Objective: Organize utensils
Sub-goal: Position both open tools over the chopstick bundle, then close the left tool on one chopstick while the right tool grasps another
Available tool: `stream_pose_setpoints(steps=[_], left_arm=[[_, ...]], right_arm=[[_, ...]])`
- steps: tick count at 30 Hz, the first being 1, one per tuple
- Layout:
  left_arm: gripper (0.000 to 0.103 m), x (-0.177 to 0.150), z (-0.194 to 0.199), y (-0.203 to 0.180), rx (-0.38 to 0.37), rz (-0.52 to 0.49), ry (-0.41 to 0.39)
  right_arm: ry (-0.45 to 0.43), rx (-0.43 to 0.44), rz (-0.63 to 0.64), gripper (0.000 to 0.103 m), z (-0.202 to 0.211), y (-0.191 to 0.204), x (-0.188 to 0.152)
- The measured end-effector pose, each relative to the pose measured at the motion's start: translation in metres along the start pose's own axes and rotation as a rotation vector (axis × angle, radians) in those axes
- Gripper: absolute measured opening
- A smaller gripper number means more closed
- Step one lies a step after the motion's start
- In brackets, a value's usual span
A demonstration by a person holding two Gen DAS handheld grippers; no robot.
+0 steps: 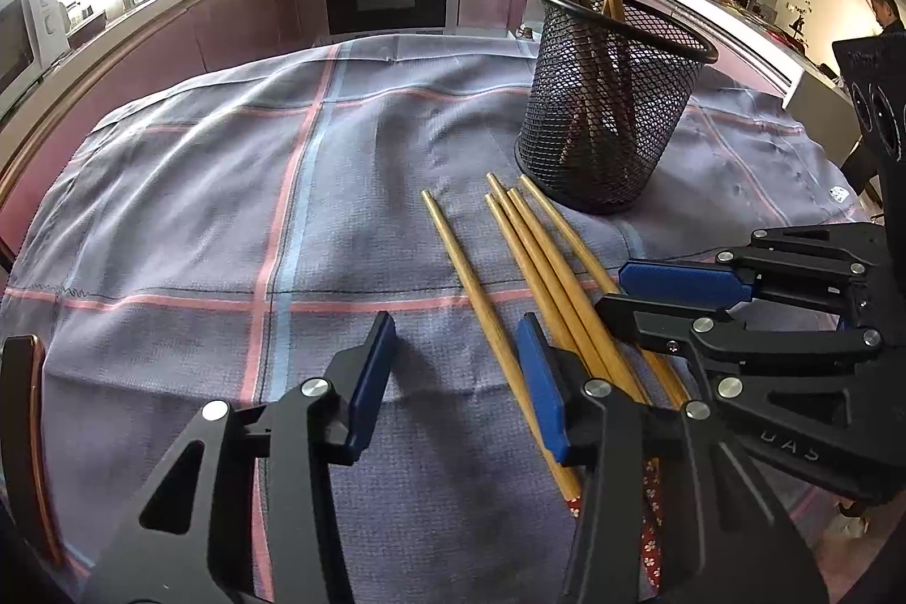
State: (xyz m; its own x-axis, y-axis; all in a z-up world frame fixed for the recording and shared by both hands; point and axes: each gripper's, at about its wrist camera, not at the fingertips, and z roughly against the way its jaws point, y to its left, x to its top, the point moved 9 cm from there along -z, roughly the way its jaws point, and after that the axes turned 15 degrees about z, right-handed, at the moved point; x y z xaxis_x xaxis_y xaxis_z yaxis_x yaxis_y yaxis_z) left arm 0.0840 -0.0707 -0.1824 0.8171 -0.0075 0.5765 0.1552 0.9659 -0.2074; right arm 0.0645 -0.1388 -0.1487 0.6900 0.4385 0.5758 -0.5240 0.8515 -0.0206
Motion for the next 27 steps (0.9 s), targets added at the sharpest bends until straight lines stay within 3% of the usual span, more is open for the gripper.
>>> stream_pose_setpoints(steps=[9,20,27], left_arm=[[0.041,0.0015,-0.0017,-0.0006,0.014,-0.007,-0.009],[0.023,0.0046,-0.0022,0.0053,0.005,0.021,-0.005],[0.021,0.0056,-0.0026,0.0068,-0.001,0.029,-0.003]], right_arm=[[-0.01,-0.006,-0.013,0.013,-0.0034,-0.0061,0.0057],[-0.011,0.022,-0.031,0.007,-0.0025,-0.0091,0.0061],[0.0,0.009,-0.026,0.007,-0.0035,-0.0096,0.0078]])
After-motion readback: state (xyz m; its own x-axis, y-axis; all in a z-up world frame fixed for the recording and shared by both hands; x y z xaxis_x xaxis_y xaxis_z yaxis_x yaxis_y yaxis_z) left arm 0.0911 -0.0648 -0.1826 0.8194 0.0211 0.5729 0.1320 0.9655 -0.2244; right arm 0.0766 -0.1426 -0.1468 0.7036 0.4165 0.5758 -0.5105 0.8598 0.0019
